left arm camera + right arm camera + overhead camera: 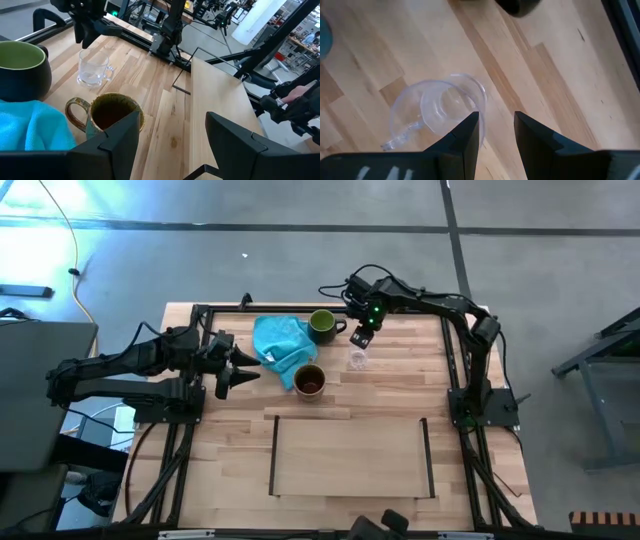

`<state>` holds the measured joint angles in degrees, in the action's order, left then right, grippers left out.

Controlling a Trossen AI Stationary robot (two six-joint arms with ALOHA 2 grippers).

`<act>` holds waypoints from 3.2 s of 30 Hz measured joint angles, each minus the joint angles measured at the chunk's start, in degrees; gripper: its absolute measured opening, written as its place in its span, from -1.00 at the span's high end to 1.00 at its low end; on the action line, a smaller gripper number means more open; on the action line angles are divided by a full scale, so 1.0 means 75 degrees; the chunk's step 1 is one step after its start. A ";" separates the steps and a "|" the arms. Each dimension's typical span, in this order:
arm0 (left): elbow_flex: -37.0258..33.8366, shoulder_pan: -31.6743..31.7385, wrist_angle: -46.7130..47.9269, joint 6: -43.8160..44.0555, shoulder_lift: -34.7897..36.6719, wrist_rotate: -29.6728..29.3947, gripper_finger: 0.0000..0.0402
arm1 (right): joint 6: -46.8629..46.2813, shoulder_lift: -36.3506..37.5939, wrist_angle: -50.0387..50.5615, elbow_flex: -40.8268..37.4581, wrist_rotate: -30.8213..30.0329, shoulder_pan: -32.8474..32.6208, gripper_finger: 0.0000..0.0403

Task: Stack small to large cups/mugs on shelf
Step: Put the transparent mug on the shelf

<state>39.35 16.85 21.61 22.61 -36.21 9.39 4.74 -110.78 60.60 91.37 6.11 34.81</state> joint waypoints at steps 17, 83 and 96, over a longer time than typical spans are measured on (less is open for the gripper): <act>0.0000 0.0001 0.0000 0.0023 0.0000 0.0000 -0.07 | -0.0257 0.0003 0.0210 -0.0286 -0.0096 0.0011 0.43; 0.0000 -0.0001 0.0003 0.0000 0.0003 -0.0149 -0.07 | -0.0377 -0.0182 0.0143 -0.0309 -0.0192 -0.0100 0.99; 0.0000 -0.0001 0.0003 0.0000 0.0003 -0.0201 -0.07 | -0.0435 -0.0182 0.0851 -0.0306 -0.0187 -0.0100 1.00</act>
<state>39.35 16.85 21.63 22.61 -36.19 7.88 1.48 -112.14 66.98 89.08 4.71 34.06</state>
